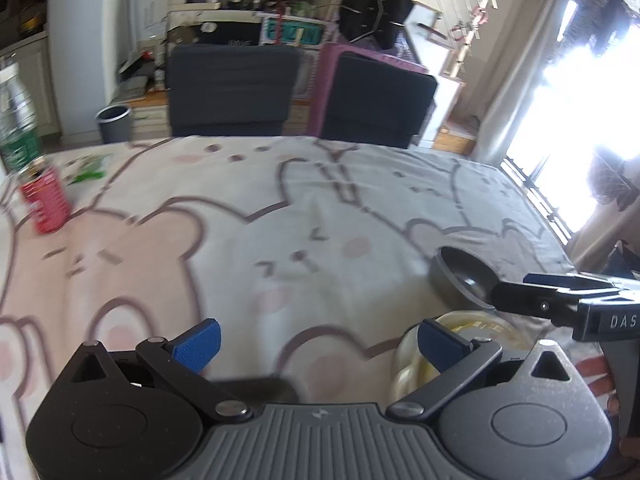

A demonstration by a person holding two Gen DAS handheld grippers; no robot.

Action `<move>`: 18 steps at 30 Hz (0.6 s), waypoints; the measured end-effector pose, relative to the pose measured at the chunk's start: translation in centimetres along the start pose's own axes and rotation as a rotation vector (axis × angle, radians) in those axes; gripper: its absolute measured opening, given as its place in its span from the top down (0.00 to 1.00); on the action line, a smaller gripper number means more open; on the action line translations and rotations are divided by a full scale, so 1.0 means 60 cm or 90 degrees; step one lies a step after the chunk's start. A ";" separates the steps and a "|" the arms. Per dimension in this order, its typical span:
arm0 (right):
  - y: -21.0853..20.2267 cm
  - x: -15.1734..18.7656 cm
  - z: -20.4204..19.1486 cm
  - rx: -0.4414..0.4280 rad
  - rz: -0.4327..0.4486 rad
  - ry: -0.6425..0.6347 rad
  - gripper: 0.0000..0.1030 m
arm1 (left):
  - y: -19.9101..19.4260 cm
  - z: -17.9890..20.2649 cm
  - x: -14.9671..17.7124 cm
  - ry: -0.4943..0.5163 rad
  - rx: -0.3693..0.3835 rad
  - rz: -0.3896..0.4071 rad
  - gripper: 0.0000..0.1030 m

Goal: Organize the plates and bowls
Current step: 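Move both tools to the rim of an oval steel bowl and close on it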

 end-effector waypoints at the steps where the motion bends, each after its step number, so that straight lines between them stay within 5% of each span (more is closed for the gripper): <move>1: -0.007 -0.002 0.020 0.009 0.008 0.019 0.00 | 0.011 0.016 -0.005 0.005 0.006 -0.001 0.00; 18: -0.025 0.012 0.254 0.232 -0.002 0.162 0.00 | 0.199 0.215 -0.048 0.046 0.060 -0.042 0.00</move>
Point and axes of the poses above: each gripper's, at about its wrist camera, not at the fingertips, and y roughly the way its jaws point, z to its right, x to its underside, the point moved 7 cm from there along y, roughly the way its jaws point, and after that the axes turned 1 degree about z, right-handed, at the moved point
